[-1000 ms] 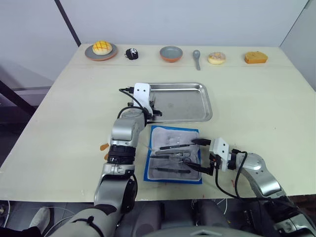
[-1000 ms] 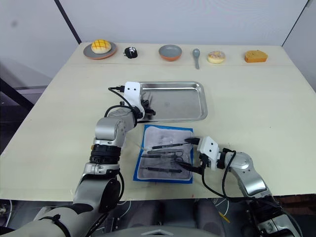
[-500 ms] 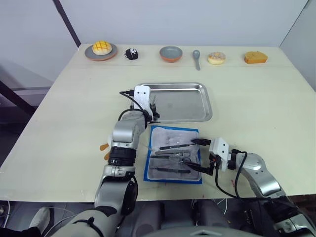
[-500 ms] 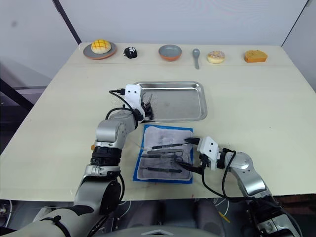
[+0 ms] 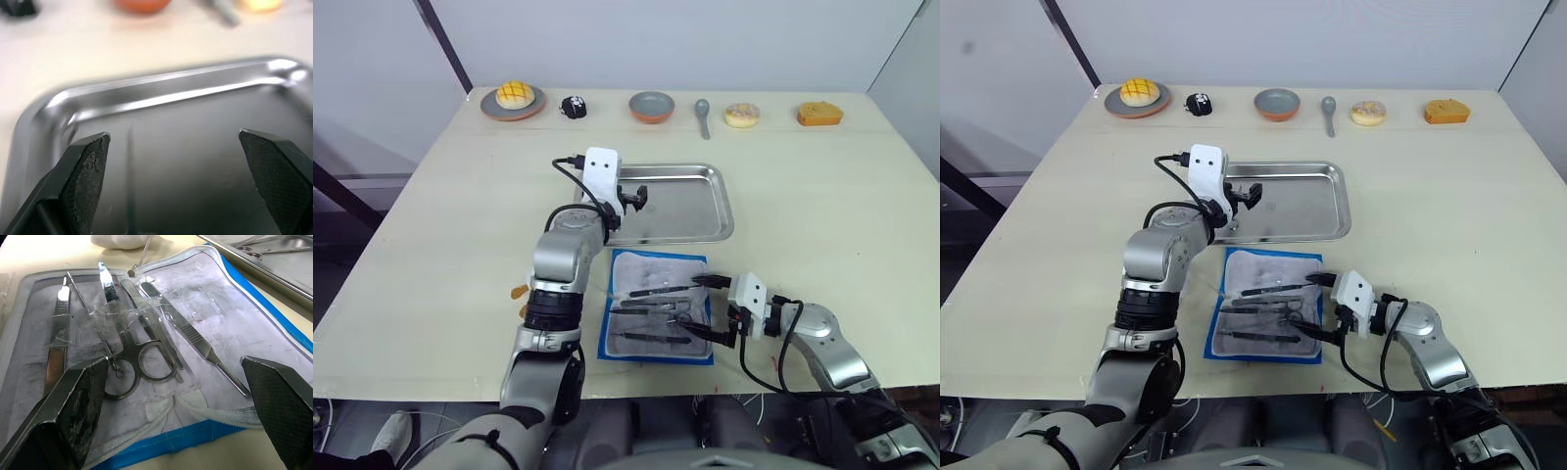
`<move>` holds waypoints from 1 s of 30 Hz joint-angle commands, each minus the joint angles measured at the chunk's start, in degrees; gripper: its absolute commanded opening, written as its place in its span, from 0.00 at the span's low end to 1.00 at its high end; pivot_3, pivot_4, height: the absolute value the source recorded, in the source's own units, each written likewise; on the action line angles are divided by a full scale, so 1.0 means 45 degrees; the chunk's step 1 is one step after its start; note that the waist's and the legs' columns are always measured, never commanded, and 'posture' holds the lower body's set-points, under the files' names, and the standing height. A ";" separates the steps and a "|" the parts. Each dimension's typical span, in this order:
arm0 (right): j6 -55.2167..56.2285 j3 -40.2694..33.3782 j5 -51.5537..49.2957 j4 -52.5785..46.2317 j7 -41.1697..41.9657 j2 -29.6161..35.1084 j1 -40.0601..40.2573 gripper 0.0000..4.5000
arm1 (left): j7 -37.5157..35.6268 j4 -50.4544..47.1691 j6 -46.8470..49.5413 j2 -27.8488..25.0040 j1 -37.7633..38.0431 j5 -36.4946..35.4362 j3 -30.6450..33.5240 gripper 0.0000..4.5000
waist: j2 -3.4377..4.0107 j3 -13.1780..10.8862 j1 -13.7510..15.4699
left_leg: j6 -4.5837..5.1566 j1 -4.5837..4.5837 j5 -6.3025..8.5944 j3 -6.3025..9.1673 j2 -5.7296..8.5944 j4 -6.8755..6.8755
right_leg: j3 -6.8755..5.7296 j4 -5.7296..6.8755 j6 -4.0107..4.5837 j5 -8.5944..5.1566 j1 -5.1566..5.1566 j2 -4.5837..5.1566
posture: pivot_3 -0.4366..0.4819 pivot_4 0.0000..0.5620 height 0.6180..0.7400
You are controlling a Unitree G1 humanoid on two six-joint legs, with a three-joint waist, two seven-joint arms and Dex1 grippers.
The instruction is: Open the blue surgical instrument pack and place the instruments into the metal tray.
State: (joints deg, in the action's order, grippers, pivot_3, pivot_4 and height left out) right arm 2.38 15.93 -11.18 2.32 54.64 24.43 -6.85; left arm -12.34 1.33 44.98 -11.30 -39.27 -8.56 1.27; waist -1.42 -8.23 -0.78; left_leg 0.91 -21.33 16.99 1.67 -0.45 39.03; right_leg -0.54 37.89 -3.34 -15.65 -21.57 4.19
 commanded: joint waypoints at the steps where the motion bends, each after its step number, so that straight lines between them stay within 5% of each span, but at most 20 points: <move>1: -0.0634 0.0645 0.0900 0.1382 -0.0146 0.0113 0.0525 1.00 | -0.1405 -0.0545 -0.0924 -0.0956 -0.0020 -0.0274 -0.0073 0.99 | 0.0002 -0.0001 0.0003 | -0.0001 0.0000 0.0000 0.0001 -0.0001 -0.0002 | -0.0001 -0.0001 0.0001 0.0000 -0.0001 -0.0001 | 0.48 0.27 0.94; 9: -0.0611 0.0632 0.0899 0.1402 -0.0147 0.0120 0.0555 1.00 | -0.5371 0.0274 -0.2704 -0.3430 0.0284 -0.0712 -0.0516 0.99 | 0.0003 -0.0002 0.0014 | 0.0000 0.0001 -0.0001 0.0003 -0.0002 -0.0006 | -0.0006 -0.0008 0.0002 0.0000 0.0001 0.0000 | 0.48 0.27 0.94; 15: -0.0617 0.0614 0.0887 0.1408 -0.0180 0.0096 0.0564 1.00 | -1.1066 0.0426 -0.4413 -0.5148 0.0262 -0.2795 -0.0332 0.99 | 0.0010 -0.0007 -0.0025 | 0.0012 0.0001 0.0006 -0.0001 -0.0013 -0.0009 | -0.0003 -0.0008 0.0007 -0.0001 -0.0001 -0.0004 | 0.48 0.27 0.94; 22: -0.0605 0.0514 0.0852 0.1422 -0.0191 0.0165 0.0591 1.00 | -1.6896 0.1722 -0.6530 -0.7402 -0.0006 -0.3487 -0.0640 0.99 | 0.0008 -0.0006 0.0007 | 0.0059 0.0010 0.0030 -0.0006 -0.0015 -0.0034 | -0.0007 -0.0020 0.0020 -0.0003 -0.0001 -0.0013 | 0.48 0.27 0.94; 30: -0.0634 0.0436 0.0815 0.1290 -0.0283 0.0224 0.0697 1.00 | -1.7813 0.2266 -0.9417 -1.1842 0.0118 -0.6585 -0.3918 0.99 | 0.0014 -0.0055 0.0000 | 0.0069 0.0021 0.0034 -0.0011 -0.0030 -0.0050 | -0.0001 -0.0020 0.0022 -0.0005 -0.0005 -0.0023 | 0.48 0.27 0.94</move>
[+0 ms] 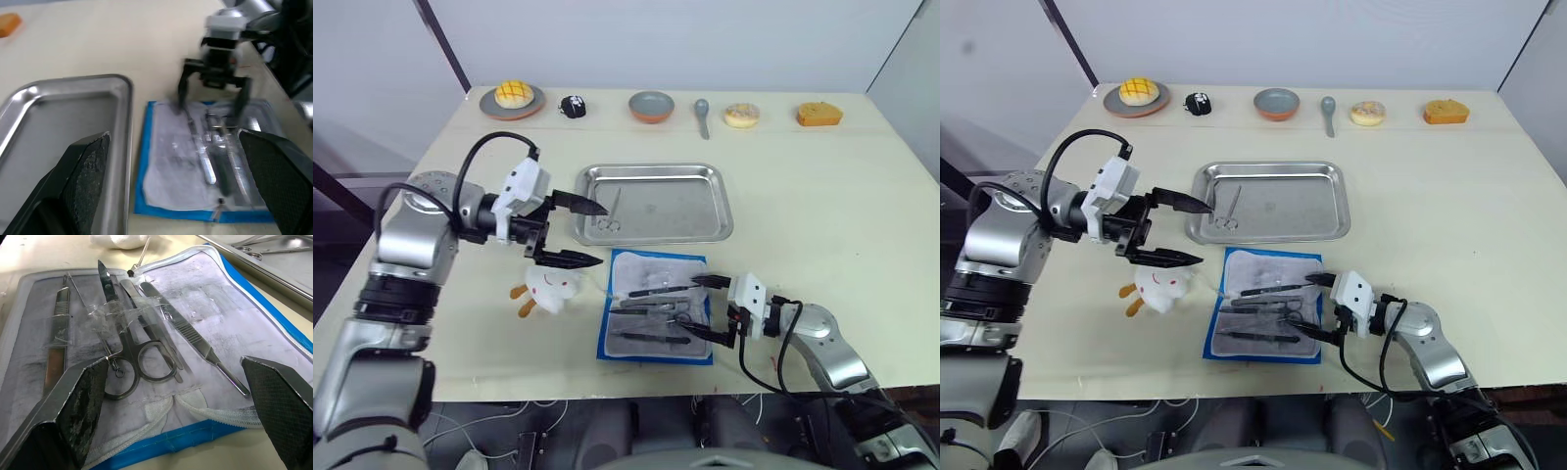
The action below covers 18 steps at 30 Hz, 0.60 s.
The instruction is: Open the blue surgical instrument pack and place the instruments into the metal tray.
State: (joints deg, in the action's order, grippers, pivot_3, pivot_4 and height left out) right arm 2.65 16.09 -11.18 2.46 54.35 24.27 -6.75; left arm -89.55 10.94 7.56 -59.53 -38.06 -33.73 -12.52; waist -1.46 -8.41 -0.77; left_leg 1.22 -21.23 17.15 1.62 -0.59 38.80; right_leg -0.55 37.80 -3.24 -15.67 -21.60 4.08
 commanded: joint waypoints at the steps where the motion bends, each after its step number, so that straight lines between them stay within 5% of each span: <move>1: -0.0694 0.0413 0.0817 0.1230 -0.0234 0.0259 0.0699 1.00 | -0.0657 0.0212 -0.1333 -0.1506 -0.0209 -0.1257 -0.1243 0.99 | 0.0026 -0.0015 0.0005 | 0.0000 0.0005 0.0000 -0.0005 0.0002 -0.0015 | 0.0006 -0.0006 0.0000 0.0001 0.0001 -0.0003 | 0.48 0.27 0.94; 8: -0.0714 0.0391 0.0810 0.1203 -0.0170 0.0317 0.0700 1.00 | -0.0657 0.0918 -0.2814 -0.2377 -0.0898 -0.1951 -0.3207 0.99 | 0.0030 -0.0032 0.0046 | 0.0002 0.0021 0.0000 -0.0012 0.0012 -0.0022 | 0.0004 0.0000 -0.0003 -0.0002 0.0001 -0.0008 | 0.48 0.27 0.94; 18: -0.0714 0.0395 0.0818 0.1245 -0.0153 0.0335 0.0635 1.00 | -0.0656 0.0808 -0.3359 -0.0399 0.0087 -0.0591 -0.2637 0.99 | 0.0027 -0.0030 0.0041 | 0.0003 0.0022 -0.0001 -0.0018 0.0038 -0.0022 | 0.0006 0.0003 -0.0006 -0.0002 0.0004 -0.0014 | 0.48 0.27 0.94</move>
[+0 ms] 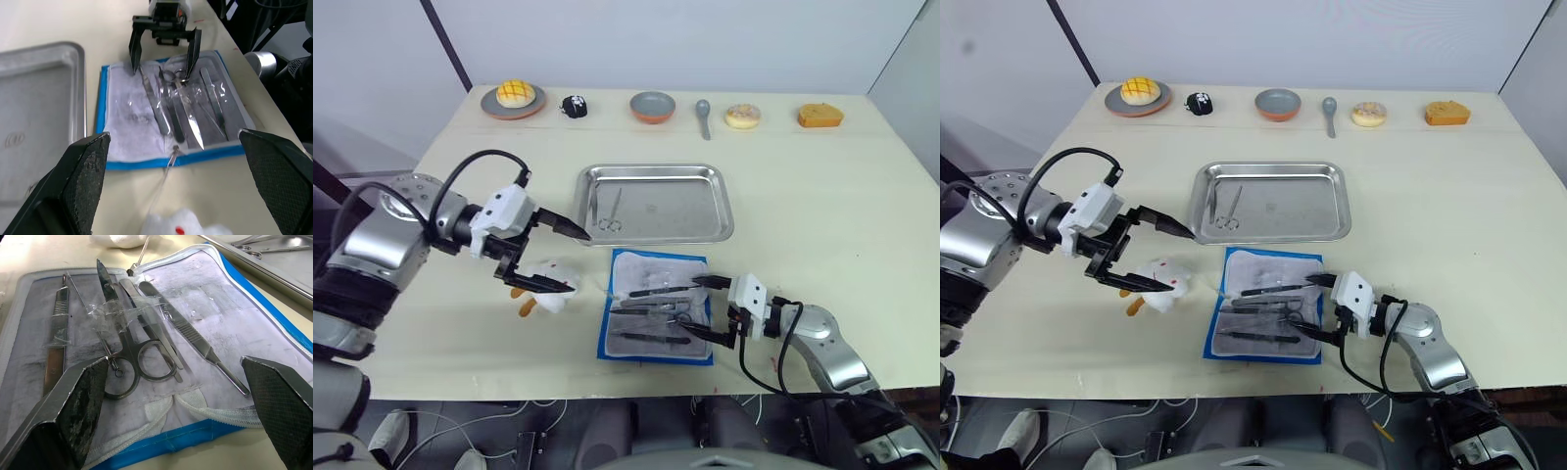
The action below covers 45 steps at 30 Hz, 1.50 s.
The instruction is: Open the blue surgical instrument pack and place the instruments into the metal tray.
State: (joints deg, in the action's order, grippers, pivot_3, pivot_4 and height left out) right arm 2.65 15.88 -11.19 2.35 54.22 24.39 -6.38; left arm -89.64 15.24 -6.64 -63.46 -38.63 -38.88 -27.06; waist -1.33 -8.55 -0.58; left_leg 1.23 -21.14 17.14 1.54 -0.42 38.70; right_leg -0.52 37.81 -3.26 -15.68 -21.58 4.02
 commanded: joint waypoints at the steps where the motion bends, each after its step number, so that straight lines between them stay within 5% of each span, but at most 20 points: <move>1: -0.0712 0.0437 0.0822 0.1293 -0.0125 0.0301 0.0530 1.00 | -0.0572 -0.0140 -0.0186 0.0790 0.0337 0.0835 0.0744 0.99 | -0.0004 0.0002 -0.0001 | 0.0000 -0.0001 0.0000 -0.0002 0.0000 0.0000 | 0.0001 0.0000 0.0000 0.0000 0.0001 0.0000 | 0.48 0.27 0.94; 7: -0.0743 0.0446 0.0832 0.1270 -0.0169 0.0276 0.0500 1.00 | 0.0954 0.0093 -0.0143 0.2623 0.0886 0.2786 0.1384 0.99 | -0.0014 0.0007 0.0002 | 0.0000 -0.0003 0.0000 -0.0001 0.0001 0.0001 | 0.0002 0.0005 0.0000 0.0001 -0.0001 -0.0001 | 0.48 0.27 0.94; 9: -0.0752 0.0464 0.0842 0.1279 -0.0155 0.0282 0.0475 1.00 | 0.1260 0.0303 -0.0098 0.3105 0.0847 0.3142 0.1486 0.88 | -0.0025 0.0020 0.0016 | 0.0000 -0.0002 -0.0001 -0.0002 0.0001 0.0001 | 0.0002 0.0006 0.0000 0.0001 -0.0001 -0.0002 | 0.48 0.27 0.94; 13: -0.0750 0.0471 0.0843 0.1351 -0.0107 0.0315 0.0387 1.00 | 0.1275 0.0775 -0.0266 0.3871 0.0793 0.4035 0.1749 0.48 | -0.0052 0.0037 -0.0011 | 0.0000 0.0011 0.0000 -0.0001 0.0003 0.0000 | 0.0003 0.0004 -0.0001 0.0001 0.0002 -0.0001 | 0.48 0.27 0.94; 15: -0.0742 0.0470 0.0837 0.1369 -0.0109 0.0328 0.0370 1.00 | 0.1298 0.0834 -0.0245 0.4131 0.0830 0.4373 0.1784 0.40 | -0.0053 0.0037 -0.0014 | 0.0000 0.0012 0.0000 -0.0002 0.0004 0.0000 | 0.0004 0.0006 0.0000 0.0001 0.0003 -0.0002 | 0.48 0.27 0.94; 34: -0.0777 0.0473 0.0814 0.1325 -0.0197 0.0288 0.0392 1.00 | 0.2085 0.1743 -0.0463 0.6233 0.1108 0.6730 0.1667 0.40 | -0.0056 0.0042 -0.0013 | 0.0000 0.0012 -0.0001 -0.0002 0.0004 0.0001 | 0.0005 0.0010 0.0000 0.0003 0.0006 -0.0001 | 0.48 0.27 0.94; 45: -0.0816 0.0513 0.0824 0.1209 -0.0266 0.0281 0.0499 1.00 | 0.2340 0.2300 -0.0853 0.6452 0.1655 0.7194 0.1759 0.40 | -0.0043 0.0062 -0.0012 | 0.0000 0.0020 0.0000 -0.0001 0.0001 0.0000 | 0.0006 0.0009 0.0001 0.0003 0.0007 0.0002 | 0.48 0.27 0.94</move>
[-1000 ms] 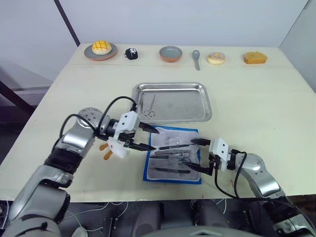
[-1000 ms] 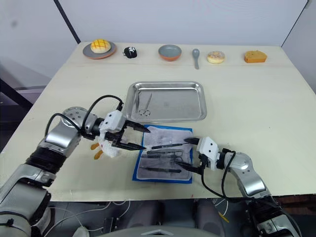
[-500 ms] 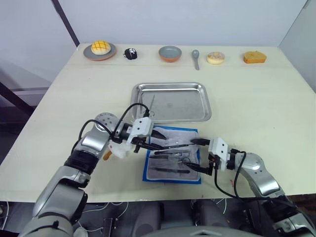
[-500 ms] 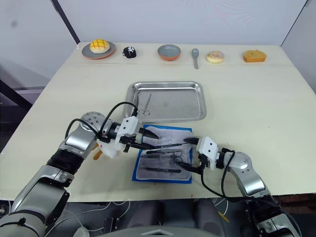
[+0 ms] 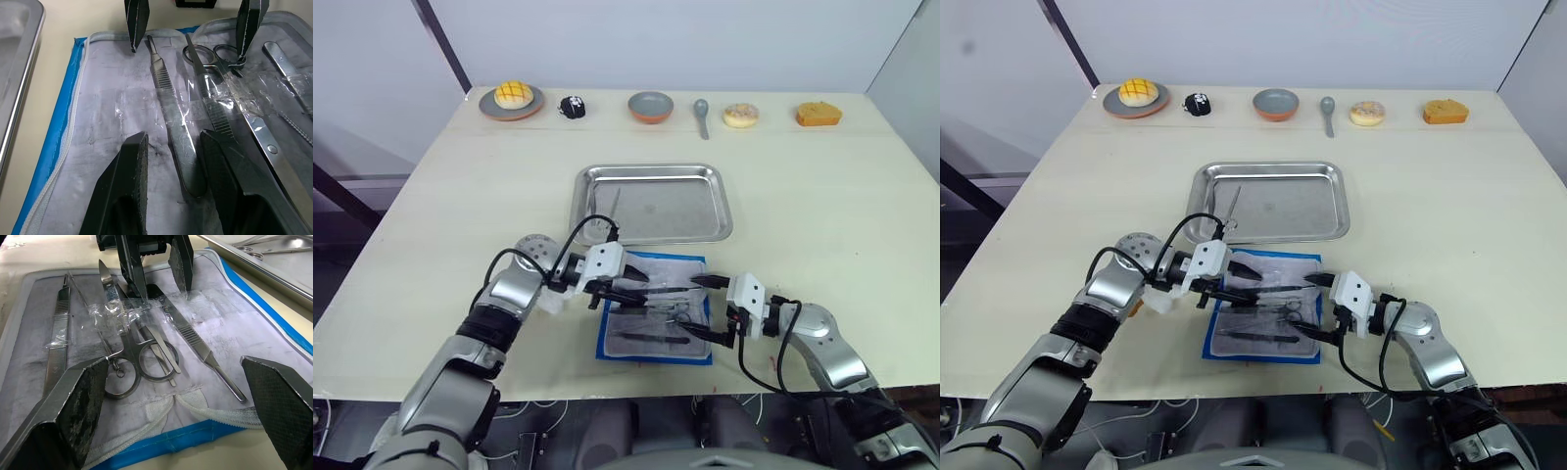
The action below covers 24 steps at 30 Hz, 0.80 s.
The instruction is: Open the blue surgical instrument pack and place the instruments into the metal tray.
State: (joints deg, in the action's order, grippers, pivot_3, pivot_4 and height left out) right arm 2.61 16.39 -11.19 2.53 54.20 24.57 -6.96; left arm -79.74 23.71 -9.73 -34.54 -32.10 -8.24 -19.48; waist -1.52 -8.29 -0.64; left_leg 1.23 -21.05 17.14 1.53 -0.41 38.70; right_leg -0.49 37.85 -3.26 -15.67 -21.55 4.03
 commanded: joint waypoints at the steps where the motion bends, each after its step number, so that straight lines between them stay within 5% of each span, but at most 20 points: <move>1: -0.0808 0.0400 0.0818 0.1177 -0.0264 0.0239 0.0621 1.00 | 0.0156 0.0491 -0.0199 0.0041 0.0202 0.0415 0.0092 0.40 | 0.0002 0.0006 0.0001 | 0.0000 0.0003 0.0000 0.0001 0.0000 0.0000 | 0.0000 0.0000 0.0000 0.0000 0.0001 0.0000 | 0.48 0.27 0.94; 7: -0.0812 0.0423 0.0809 0.1193 -0.0284 0.0228 0.0583 1.00 | 0.0166 0.0636 0.0115 0.0100 0.0306 0.0374 0.0206 0.00 | 0.0016 0.0018 -0.0002 | 0.0000 0.0009 0.0000 0.0000 0.0001 0.0000 | 0.0000 0.0001 0.0000 0.0000 0.0002 0.0000 | 0.48 0.27 0.94; 24: -0.0799 0.0482 0.0790 0.1319 -0.0257 0.0197 0.0467 1.00 | -0.0679 -0.1649 0.2299 -0.0776 -0.0303 0.0191 0.0263 0.00 | 0.0030 0.0029 -0.0020 | 0.0000 0.0010 0.0000 -0.0001 0.0000 -0.0004 | 0.0001 0.0002 0.0001 -0.0001 0.0002 -0.0003 | 0.48 0.27 0.94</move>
State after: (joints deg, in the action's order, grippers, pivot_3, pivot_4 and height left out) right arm 2.52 16.71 -11.19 2.56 53.77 24.56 -7.07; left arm -81.75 19.05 -0.76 -37.15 -32.54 -7.74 -18.47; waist -1.39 -8.16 -0.73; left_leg 1.23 -21.00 17.14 1.53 -0.41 38.68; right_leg -0.49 37.86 -3.25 -15.67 -21.54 4.01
